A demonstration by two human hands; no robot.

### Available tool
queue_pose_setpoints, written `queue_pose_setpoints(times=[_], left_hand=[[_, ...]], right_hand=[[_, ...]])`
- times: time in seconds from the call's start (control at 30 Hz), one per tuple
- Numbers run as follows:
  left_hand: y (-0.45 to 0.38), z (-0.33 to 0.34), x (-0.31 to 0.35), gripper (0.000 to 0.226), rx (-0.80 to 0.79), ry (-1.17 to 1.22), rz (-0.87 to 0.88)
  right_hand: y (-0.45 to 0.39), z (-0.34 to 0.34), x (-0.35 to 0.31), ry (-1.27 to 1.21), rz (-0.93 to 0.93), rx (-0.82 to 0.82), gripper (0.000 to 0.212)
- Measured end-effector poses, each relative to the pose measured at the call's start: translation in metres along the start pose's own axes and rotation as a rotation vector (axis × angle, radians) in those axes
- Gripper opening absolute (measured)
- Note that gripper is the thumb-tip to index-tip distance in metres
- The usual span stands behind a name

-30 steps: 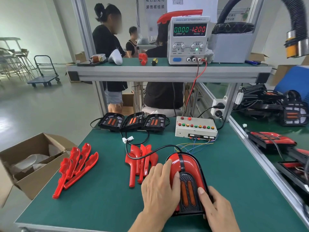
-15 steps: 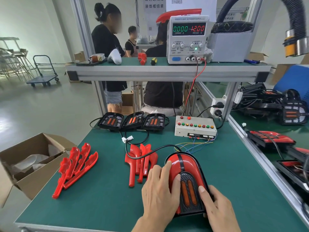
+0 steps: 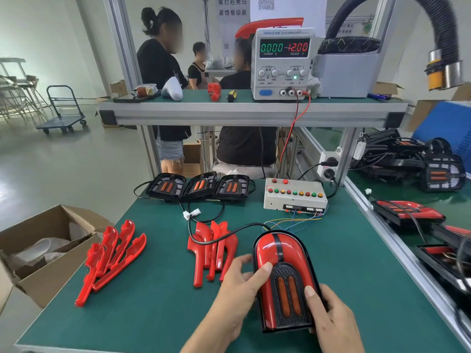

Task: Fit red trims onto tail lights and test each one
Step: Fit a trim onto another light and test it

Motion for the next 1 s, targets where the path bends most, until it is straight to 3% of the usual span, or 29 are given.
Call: queue_pose_setpoints(times=[0.1, 0.23, 0.43, 0.57, 0.67, 1.0], left_hand=[[0.002, 0.008, -0.004, 0.053, -0.114, 0.104, -0.033], [-0.005, 0.003, 0.001, 0.052, -0.036, 0.271, 0.030], [-0.011, 0.022, 0.014, 0.048, 0.064, 0.399, 0.143], [-0.006, 0.043, 0.010, 0.045, 0.061, 0.400, 0.180], [-0.004, 0.052, 0.009, 0.043, 0.022, 0.380, 0.205], [-0.006, 0.057, 0.023, 0.053, -0.131, 0.423, 0.198]], right_hand=[[0.000, -0.001, -0.001, -0.099, 0.022, -0.002, 0.011], [-0.005, -0.008, 0.004, -0.259, 0.055, 0.004, 0.013], [-0.004, 0.010, -0.004, -0.174, 0.019, -0.110, 0.009], [-0.004, 0.018, -0.002, -0.109, 0.064, -0.141, 0.049], [-0.005, 0.009, -0.001, -0.136, 0.078, -0.091, 0.059], [-0.009, 0.003, -0.001, -0.184, 0.038, -0.085, 0.043]])
Point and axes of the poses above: each hand's wrist, its own y-axis away from the middle knuckle, its own z-axis out of the palm, x = y × z, the point moved 10 cm from there along -y, towards the middle knuckle, and after that the axes turned 9 degrees about z, right-handed, at the moved point
